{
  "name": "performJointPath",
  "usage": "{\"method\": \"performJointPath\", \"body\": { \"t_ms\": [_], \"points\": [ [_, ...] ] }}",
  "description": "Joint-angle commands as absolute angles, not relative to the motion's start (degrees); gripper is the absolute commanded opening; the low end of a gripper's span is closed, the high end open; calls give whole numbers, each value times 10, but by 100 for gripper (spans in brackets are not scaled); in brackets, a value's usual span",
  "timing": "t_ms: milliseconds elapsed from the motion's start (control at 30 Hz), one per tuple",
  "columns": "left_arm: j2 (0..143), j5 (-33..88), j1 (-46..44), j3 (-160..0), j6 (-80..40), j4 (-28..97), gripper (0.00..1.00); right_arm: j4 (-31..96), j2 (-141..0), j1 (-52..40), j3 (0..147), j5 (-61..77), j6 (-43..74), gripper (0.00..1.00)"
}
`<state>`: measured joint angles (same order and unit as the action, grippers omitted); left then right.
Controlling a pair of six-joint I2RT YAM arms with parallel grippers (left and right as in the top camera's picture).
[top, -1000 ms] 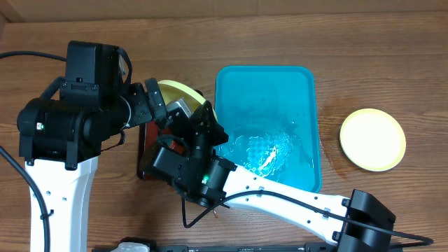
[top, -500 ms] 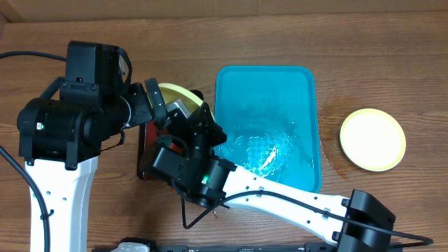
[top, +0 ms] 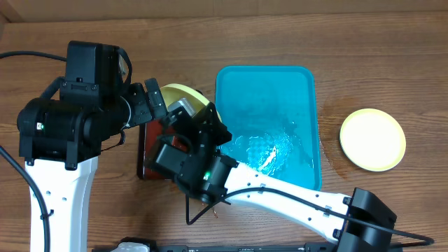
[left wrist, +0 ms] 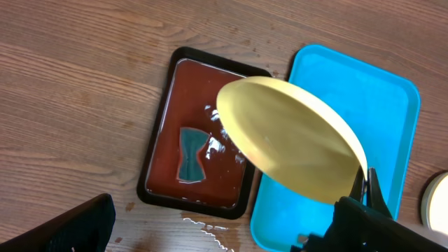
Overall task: Clean dirty plates on tray and stack at the side
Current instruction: 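Swing the held yellow plate right and lower it onto the other yellow plate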
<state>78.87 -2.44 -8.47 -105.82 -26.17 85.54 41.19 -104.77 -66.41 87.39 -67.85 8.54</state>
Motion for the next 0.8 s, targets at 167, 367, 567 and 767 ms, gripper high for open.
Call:
{"method": "performJointPath", "body": {
  "t_ms": [167,367,567,767],
  "points": [
    [791,-36,-83,-1066,-257,854,100,434,-1002,-541,890,-237,328,4],
    [791,-36,-83,-1066,-257,854,100,450,-913,-354,890,5,346,4],
    [791,-36,-83,-1066,-257,854,100,544,-849,-90,890,89,345,4],
    [791,-36,-83,-1066,-257,854,100,686,-870,158,857,80,296,4]
  ]
}}
